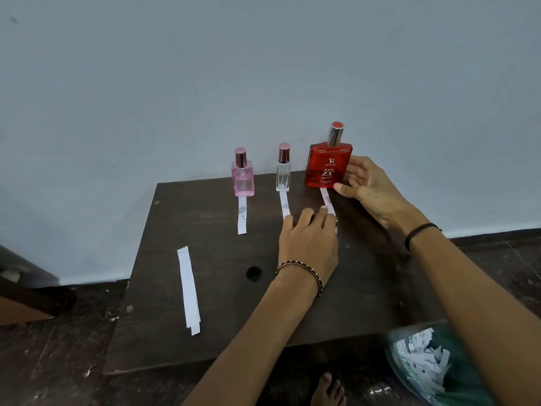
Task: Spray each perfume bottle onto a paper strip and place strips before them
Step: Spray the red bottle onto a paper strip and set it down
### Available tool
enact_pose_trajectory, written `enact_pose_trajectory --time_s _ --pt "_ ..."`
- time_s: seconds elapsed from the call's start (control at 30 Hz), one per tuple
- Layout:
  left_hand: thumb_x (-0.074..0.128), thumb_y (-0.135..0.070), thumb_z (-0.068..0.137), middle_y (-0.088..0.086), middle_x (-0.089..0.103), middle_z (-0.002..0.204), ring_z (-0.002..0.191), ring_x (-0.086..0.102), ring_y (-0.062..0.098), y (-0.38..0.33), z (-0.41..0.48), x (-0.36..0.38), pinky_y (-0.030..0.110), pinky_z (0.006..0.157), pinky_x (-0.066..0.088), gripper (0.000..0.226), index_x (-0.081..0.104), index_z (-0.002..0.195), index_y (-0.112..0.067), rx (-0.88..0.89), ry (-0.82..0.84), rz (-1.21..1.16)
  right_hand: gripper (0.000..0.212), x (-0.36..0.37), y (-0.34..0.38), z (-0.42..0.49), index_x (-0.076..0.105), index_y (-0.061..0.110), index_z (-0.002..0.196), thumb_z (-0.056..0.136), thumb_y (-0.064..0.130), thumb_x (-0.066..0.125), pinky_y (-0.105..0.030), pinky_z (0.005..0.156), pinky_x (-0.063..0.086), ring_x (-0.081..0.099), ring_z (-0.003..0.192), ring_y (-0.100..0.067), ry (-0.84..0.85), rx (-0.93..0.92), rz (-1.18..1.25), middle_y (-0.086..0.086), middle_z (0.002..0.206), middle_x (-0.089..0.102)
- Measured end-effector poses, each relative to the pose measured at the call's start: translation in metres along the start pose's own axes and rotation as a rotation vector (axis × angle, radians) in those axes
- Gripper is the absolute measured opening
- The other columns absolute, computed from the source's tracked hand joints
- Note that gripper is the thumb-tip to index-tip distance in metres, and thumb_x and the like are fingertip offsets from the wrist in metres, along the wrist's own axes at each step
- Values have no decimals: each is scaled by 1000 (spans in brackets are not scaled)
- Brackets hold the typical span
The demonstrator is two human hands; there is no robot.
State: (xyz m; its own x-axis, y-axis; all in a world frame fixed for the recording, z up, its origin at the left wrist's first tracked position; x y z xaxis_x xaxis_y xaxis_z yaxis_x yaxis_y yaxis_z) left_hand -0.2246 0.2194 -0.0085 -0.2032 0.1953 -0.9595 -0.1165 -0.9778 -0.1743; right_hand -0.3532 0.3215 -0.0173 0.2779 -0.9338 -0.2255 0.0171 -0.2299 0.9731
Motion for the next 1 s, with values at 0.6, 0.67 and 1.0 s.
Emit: enact_pose_trajectory --time_s 0.6,0.67,1.0 --pt "46 -27 100 -2 59 137 126 52 16 2 -59 -37 34 98 39 37 53 135 -17 -149 -63 -252 61 36 6 -155 47 16 137 85 12 78 -28 108 44 54 126 -10 -102 10 -167 2 137 58" --pt "46 -25 100 -2 62 134 124 53 16 7 -76 -43 34 97 39 34 56 132 -18 -162 -76 -250 55 54 15 -171 49 17 134 87 9 76 -27 107 46 56 124 -10 -69 -25 -184 4 133 59" --pt "50 -22 97 -5 65 127 124 52 14 96 -159 -87 31 98 35 29 62 124 -21 -342 -173 -170 25 173 55 -212 65 23 120 95 19 64 -35 106 45 54 120 -9 229 -276 -515 9 119 66"
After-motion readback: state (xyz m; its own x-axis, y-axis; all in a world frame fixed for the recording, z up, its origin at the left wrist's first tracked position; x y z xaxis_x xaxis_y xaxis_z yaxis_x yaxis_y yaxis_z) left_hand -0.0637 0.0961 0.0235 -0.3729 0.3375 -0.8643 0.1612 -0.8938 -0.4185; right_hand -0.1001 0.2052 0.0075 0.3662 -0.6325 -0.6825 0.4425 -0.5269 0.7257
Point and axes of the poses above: each hand's wrist, its own z-axis towards the middle knuckle, its own x-axis out of the palm, y = z × x, the point moved 9 cm from there along z, towards the middle knuckle
